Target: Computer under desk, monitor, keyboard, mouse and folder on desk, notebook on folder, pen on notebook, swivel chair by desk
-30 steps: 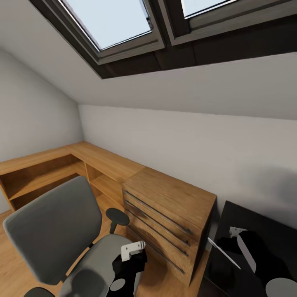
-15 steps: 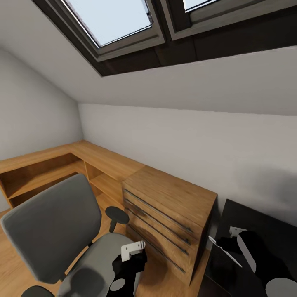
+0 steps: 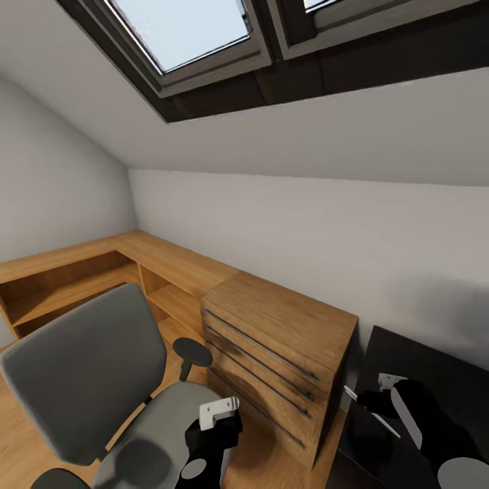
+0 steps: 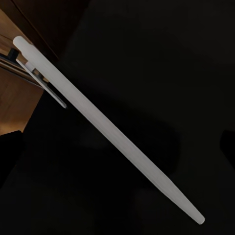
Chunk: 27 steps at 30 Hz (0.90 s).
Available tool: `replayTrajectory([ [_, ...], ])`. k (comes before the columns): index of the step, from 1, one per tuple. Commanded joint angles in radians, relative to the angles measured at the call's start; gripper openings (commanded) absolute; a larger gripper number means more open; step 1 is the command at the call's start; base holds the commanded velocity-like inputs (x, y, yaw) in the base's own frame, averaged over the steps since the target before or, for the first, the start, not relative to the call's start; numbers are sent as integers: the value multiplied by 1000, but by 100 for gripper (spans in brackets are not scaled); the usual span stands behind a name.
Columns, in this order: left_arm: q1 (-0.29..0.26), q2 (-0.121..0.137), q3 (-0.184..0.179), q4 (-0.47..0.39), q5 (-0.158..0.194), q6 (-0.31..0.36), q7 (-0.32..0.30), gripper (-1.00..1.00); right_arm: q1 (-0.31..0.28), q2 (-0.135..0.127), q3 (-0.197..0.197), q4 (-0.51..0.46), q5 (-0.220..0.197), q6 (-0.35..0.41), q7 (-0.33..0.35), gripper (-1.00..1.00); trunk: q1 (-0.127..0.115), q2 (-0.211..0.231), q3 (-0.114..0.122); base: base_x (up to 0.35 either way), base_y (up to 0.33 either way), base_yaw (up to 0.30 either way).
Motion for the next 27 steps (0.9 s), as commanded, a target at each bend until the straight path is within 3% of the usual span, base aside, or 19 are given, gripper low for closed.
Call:
replayTrajectory([
  [1,-1,1,-2,-2,1,8,6,100,-1,0,-1,-1,-3,4,1,100,0,-1,-1,0,0,0],
  [11,-1,1,-2,-1,1,8,5,100,-1,-7,-1,0,-1,4,0,100,31,-57,-26,0,0,0],
  [27,-1,1,-2,-1,2,8,5,100,-1,-8,-1,0,-1,5,0,100,38,-71,-33,0,0,0],
])
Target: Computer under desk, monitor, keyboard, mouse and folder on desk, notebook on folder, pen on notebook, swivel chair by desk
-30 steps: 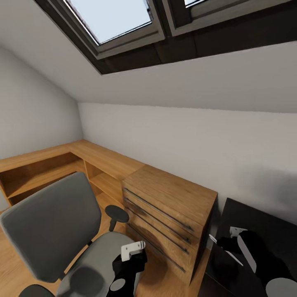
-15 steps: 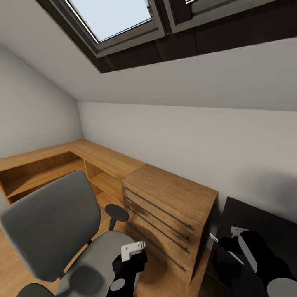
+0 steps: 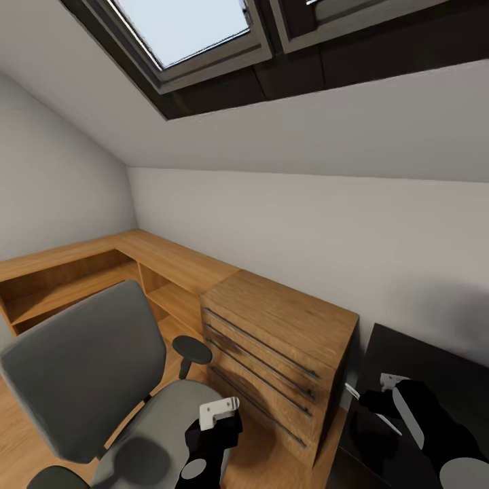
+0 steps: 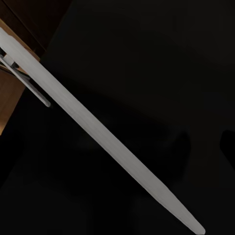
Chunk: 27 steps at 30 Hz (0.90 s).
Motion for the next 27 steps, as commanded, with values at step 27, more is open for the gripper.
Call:
replayTrajectory([
  [27,-1,0,-2,-2,1,8,6,100,-1,0,-1,-1,-3,4,-1,100,35,-64,-30,0,0,0],
])
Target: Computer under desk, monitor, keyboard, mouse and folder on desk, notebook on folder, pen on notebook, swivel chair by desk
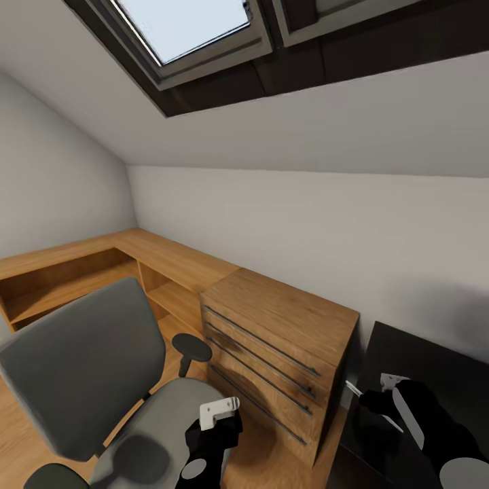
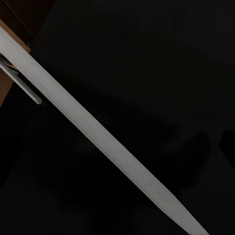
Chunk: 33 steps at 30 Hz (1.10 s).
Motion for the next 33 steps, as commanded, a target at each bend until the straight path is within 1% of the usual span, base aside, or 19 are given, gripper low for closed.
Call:
replayTrajectory([
  [1,-1,1,-2,-2,1,8,6,100,-1,0,-1,-1,-4,4,1,100,0,-1,-1,0,0,0],
  [4,-1,0,-2,-2,1,8,6,100,-1,0,-1,0,-4,4,1,100,12,-22,-11,0,0,0],
  [29,-1,0,-2,-2,1,8,6,100,-1,0,-1,0,-2,6,1,100,12,-22,-11,0,0,0],
  [30,-1,1,-2,-2,1,8,6,100,-1,0,-1,-1,-2,7,1,-100,12,-22,-11,0,0,0],
  [33,-1,1,-2,-2,1,8,6,100,-1,0,-1,-1,-2,7,1,-100,12,-22,-11,0,0,0],
])
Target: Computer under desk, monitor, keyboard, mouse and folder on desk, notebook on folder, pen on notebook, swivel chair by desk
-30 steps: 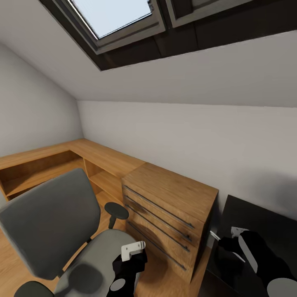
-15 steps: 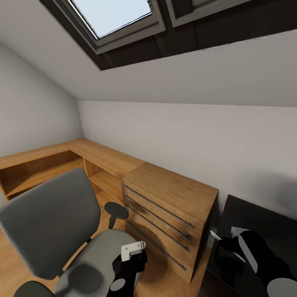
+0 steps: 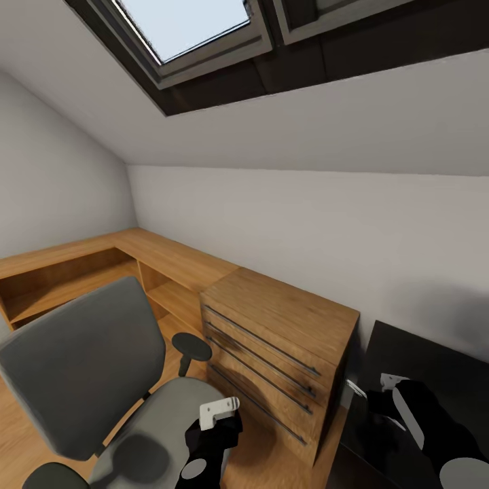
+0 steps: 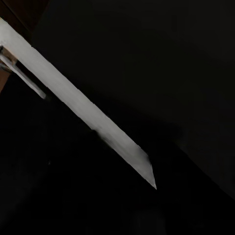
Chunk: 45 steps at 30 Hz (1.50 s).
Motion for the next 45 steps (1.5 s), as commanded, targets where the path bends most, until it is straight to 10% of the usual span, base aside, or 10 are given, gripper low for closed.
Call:
replayTrajectory([
  [1,-1,0,-2,-2,1,8,6,100,-1,0,-2,-1,-3,5,1,-100,0,-1,-1,0,0,0],
  [45,-1,1,-2,-2,1,8,3,100,-1,-1,0,-1,-3,5,2,-100,0,-1,-1,0,0,0],
])
